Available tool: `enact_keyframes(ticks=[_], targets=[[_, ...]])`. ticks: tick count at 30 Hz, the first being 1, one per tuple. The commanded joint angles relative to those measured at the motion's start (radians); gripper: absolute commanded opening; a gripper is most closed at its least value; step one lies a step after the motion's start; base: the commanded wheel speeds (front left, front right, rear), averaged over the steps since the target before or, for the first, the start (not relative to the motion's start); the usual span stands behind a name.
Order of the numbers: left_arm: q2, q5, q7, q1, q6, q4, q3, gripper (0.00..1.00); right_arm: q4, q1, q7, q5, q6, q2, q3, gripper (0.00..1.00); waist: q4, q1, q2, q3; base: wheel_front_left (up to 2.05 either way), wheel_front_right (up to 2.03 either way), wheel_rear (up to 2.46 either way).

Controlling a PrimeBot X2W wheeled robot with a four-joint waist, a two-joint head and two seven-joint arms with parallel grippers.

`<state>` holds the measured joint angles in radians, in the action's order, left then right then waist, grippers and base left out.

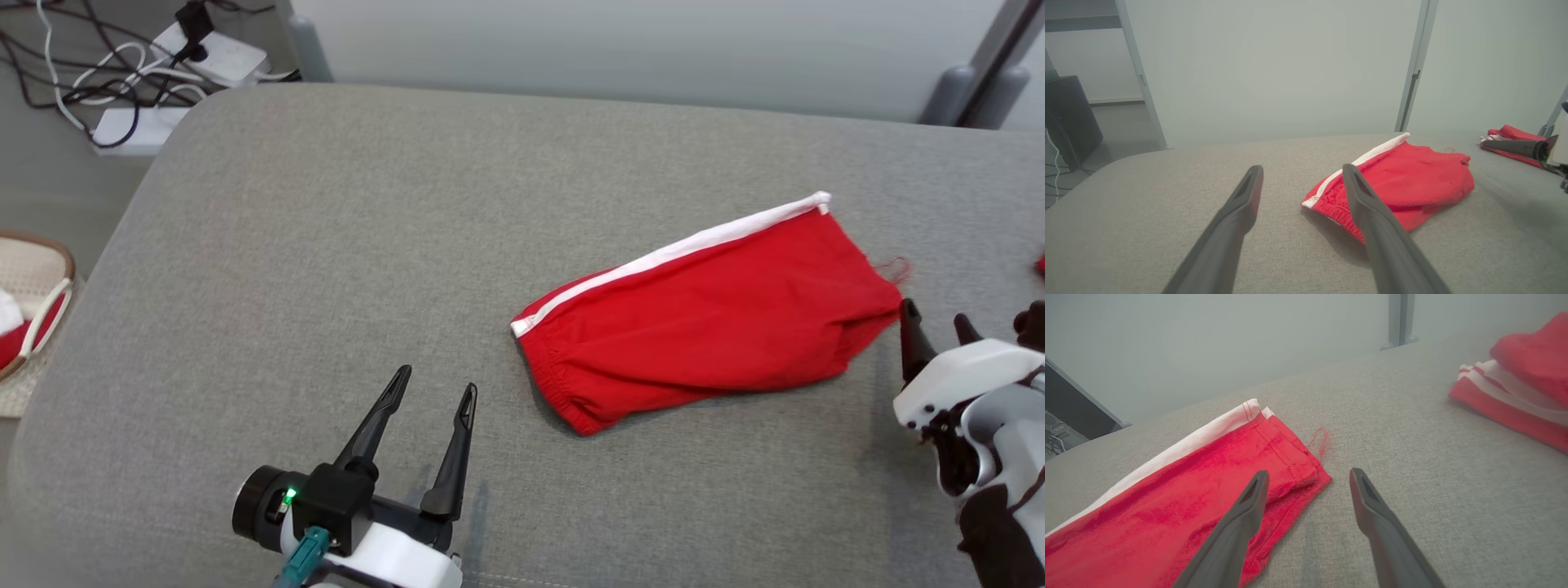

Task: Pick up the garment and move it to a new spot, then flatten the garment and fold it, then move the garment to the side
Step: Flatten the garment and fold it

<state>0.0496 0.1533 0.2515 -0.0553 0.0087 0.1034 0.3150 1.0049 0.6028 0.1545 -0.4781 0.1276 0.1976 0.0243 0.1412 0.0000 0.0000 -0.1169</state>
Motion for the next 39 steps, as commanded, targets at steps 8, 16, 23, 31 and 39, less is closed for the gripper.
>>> enact_keyframes(ticks=[8,16,23,31,39], targets=[[0.001,0.042,0.010,-0.090,0.002,-0.028,-0.003,1.00,0.168,0.185,-0.023,-0.065,0.003,0.032,0.004,1.00,0.057,0.0000,0.0000,-0.097,0.00,0.00,0.00],[0.001,0.030,0.010,-0.146,-0.003,-0.026,-0.014,1.00,0.274,0.245,-0.047,-0.078,0.003,0.046,0.008,0.00,0.081,0.0000,0.0000,-0.137,0.00,0.00,0.00],[0.001,0.032,0.010,-0.145,0.004,-0.030,-0.029,1.00,0.283,0.237,-0.014,-0.053,0.003,0.046,0.009,0.00,0.067,0.0000,0.0000,-0.125,0.00,0.00,0.00],[0.001,0.050,0.010,-0.111,0.020,-0.037,-0.049,1.00,0.137,0.067,0.107,0.030,0.003,0.014,-0.053,0.00,-0.019,0.0000,0.0000,-0.091,0.00,0.00,0.00],[0.001,0.053,0.010,-0.095,0.025,-0.042,-0.054,1.00,-0.184,-0.162,0.107,0.205,0.003,-0.083,-0.278,0.00,-0.063,0.0000,0.0000,-0.065,0.00,0.00,0.00]])
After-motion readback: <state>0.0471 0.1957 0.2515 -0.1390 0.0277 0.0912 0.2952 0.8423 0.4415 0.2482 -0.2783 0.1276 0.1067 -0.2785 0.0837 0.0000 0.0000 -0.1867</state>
